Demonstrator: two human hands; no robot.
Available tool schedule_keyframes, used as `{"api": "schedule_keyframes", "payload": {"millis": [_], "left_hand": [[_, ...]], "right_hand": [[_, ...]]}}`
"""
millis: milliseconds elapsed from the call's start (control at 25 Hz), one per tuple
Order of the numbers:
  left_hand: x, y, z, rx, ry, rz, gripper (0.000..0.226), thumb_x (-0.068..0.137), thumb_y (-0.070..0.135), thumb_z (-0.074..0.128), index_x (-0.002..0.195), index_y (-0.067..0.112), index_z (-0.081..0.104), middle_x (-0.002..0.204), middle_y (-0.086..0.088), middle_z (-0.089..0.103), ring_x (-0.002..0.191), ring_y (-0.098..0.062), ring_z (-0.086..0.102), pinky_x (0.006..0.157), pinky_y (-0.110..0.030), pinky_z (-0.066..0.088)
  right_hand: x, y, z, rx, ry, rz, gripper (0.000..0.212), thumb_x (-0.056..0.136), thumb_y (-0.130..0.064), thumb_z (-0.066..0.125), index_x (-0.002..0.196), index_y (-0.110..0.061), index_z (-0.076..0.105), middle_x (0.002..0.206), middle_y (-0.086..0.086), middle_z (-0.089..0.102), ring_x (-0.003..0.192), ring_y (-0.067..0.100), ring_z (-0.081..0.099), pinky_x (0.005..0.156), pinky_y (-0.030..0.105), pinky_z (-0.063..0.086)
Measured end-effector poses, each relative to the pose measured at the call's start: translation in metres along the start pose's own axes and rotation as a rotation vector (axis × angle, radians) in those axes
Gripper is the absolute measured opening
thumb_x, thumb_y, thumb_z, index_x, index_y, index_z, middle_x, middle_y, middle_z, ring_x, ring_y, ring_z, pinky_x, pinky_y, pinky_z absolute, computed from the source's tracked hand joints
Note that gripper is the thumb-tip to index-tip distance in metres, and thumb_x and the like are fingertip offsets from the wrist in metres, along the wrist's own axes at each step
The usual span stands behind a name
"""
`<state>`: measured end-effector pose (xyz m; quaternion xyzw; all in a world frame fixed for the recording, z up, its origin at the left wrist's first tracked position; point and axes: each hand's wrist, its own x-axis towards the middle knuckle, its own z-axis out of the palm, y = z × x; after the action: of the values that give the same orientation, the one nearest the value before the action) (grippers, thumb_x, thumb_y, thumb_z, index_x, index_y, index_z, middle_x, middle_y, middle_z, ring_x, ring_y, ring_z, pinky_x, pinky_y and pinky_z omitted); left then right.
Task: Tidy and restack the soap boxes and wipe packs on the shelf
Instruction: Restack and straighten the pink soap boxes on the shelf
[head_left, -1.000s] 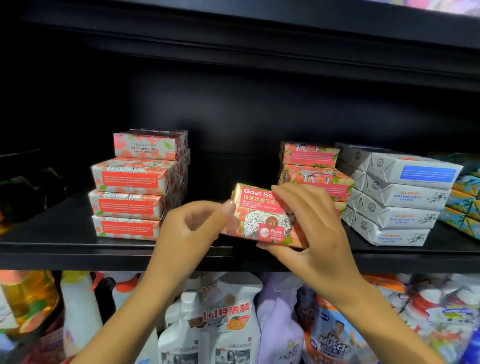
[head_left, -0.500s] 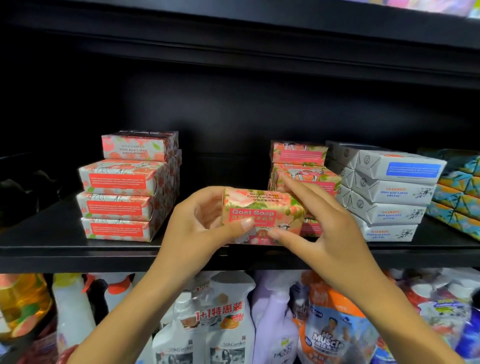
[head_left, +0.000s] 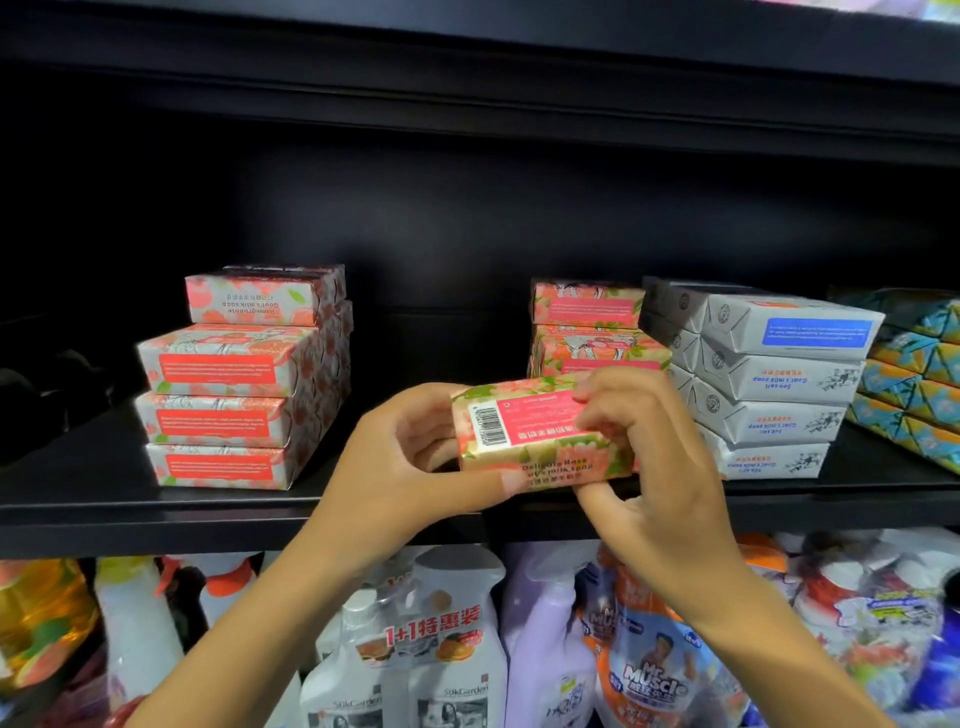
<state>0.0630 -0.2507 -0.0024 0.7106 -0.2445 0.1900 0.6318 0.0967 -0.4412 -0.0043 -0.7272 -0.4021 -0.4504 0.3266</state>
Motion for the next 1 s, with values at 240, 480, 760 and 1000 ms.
{"api": "schedule_keyframes", "payload": {"millis": [240,480,760,1000], "left_hand": [[0.002,-0.006,0.000,0.192,-0.039,0.251,0.067,0.062,0.024,0.083,0.122,0.015,0.053,0.122,0.004,0.058,0.119,-0.021,0.055,0.094,-0.026,0.047],[0.003,-0.013,-0.004,0.259,-0.083,0.268,0.084,0.062,0.035,0.083,0.135,0.034,0.041,0.140,0.006,0.043,0.132,-0.019,0.041,0.100,-0.031,0.045],[0.003,-0.001,0.001,0.118,-0.040,-0.020,0.068,0.053,0.046,0.081,0.115,0.023,0.062,0.108,0.009,0.070,0.100,-0.010,0.067,0.079,-0.017,0.052],[0.002,-0.006,-0.029,0.274,0.083,-0.067,0.067,0.046,0.042,0.084,0.108,0.029,0.063,0.105,0.013,0.070,0.097,-0.005,0.067,0.079,-0.016,0.053]], "right_hand": [[0.007,0.002,-0.016,0.192,-0.291,0.344,0.098,0.058,-0.057,0.076,0.142,-0.033,0.031,0.139,-0.025,0.034,0.126,-0.016,0.030,0.096,0.000,0.025],[0.013,0.000,-0.021,0.232,-0.153,0.285,0.057,0.061,-0.024,0.083,0.113,-0.021,0.061,0.111,-0.014,0.054,0.107,-0.003,0.051,0.085,0.006,0.038],[0.000,0.001,0.002,0.038,0.025,0.011,0.051,0.059,0.016,0.069,0.096,-0.013,0.050,0.100,-0.003,0.047,0.096,0.004,0.047,0.081,0.010,0.036],[-0.020,0.013,0.009,-0.005,-0.037,0.180,0.042,0.073,-0.022,0.072,0.110,-0.015,0.055,0.111,-0.004,0.051,0.105,0.007,0.048,0.089,0.014,0.038]]}}
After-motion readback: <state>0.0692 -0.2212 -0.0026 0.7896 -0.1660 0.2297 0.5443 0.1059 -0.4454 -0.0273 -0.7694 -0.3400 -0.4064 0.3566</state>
